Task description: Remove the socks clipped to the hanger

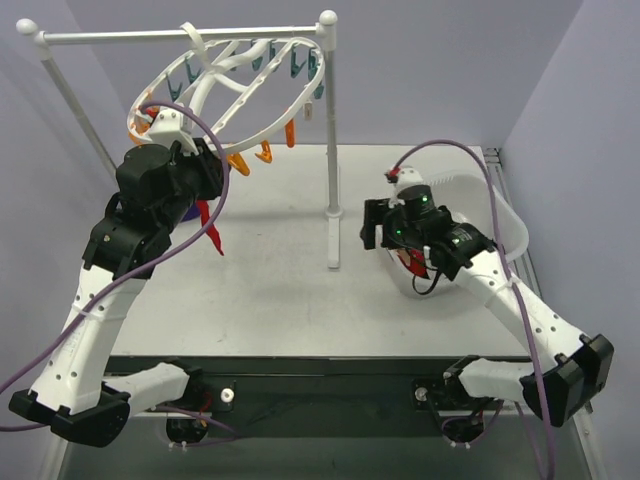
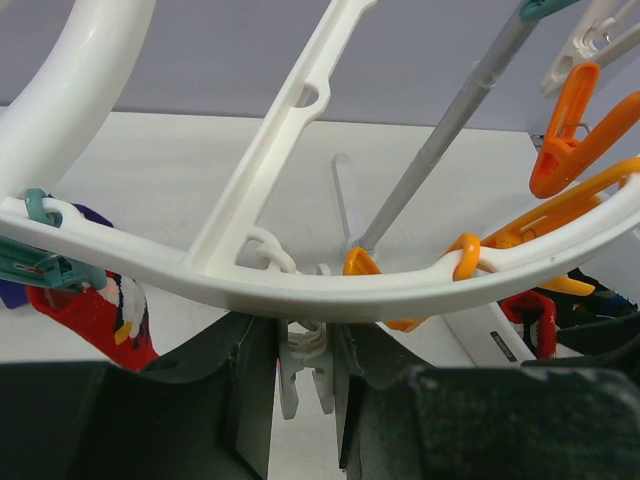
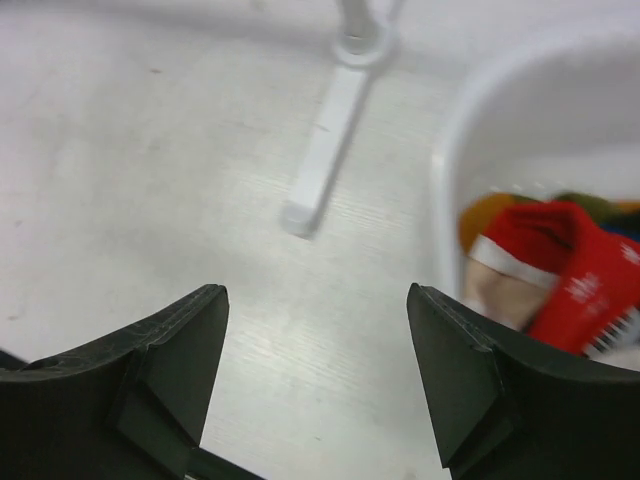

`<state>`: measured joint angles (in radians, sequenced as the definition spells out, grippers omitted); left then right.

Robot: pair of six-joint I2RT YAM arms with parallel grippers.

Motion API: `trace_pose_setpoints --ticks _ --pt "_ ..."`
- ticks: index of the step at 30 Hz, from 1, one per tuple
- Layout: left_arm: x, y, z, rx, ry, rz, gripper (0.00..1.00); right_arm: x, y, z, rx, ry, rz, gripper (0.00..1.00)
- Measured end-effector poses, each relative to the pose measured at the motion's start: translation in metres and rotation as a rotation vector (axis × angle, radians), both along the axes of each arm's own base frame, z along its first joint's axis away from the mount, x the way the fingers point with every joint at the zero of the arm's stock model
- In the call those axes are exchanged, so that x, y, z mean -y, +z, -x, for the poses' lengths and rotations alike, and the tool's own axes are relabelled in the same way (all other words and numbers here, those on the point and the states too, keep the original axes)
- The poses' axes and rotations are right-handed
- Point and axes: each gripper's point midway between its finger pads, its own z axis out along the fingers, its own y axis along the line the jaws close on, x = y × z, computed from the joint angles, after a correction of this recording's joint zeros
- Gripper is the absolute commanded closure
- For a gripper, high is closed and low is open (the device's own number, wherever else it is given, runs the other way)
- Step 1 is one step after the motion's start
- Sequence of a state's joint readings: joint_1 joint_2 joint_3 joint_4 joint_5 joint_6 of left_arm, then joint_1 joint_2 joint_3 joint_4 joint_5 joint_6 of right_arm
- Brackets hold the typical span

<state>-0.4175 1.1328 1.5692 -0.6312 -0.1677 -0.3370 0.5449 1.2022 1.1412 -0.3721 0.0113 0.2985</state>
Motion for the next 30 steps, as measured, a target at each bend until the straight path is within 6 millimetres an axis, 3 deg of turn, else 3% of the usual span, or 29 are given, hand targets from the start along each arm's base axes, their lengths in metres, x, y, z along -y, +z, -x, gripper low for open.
trace_pose_setpoints --ticks 3,6,10,15,19,22,25,30 --pt "0.001 0.000 0.001 0.000 -0.004 0.002 1.00 -0.062 0.004 0.001 0.085 0.149 -0.043 0.22" --pt "0.001 0.001 0.002 0.003 -0.008 0.004 1.00 -0.117 -0.004 0.001 0.156 0.249 -0.115 0.21" --pt "0.001 0.003 0.004 0.008 -0.012 0.007 1.00 -0.184 -0.035 -0.003 0.197 0.350 -0.140 0.19" --pt "0.001 0.005 0.005 0.013 -0.016 0.009 1.00 -0.288 -0.062 0.011 0.264 0.532 -0.098 0.12" --pt "0.001 0.008 0.006 0.017 -0.018 0.011 1.00 -0.353 -0.051 0.021 0.340 0.612 -0.087 0.12" --pt "0.000 0.009 0.008 0.022 -0.020 0.013 1.00 -0.379 -0.031 0.013 0.397 0.610 -0.094 0.14" --pt "-0.001 0.011 0.010 0.027 -0.019 0.015 1.00 -0.381 -0.023 0.003 0.421 0.590 -0.083 0.25" --pt "-0.001 0.015 0.014 0.037 -0.024 0.021 1.00 -0.387 -0.030 -0.010 0.429 0.570 -0.057 0.72"
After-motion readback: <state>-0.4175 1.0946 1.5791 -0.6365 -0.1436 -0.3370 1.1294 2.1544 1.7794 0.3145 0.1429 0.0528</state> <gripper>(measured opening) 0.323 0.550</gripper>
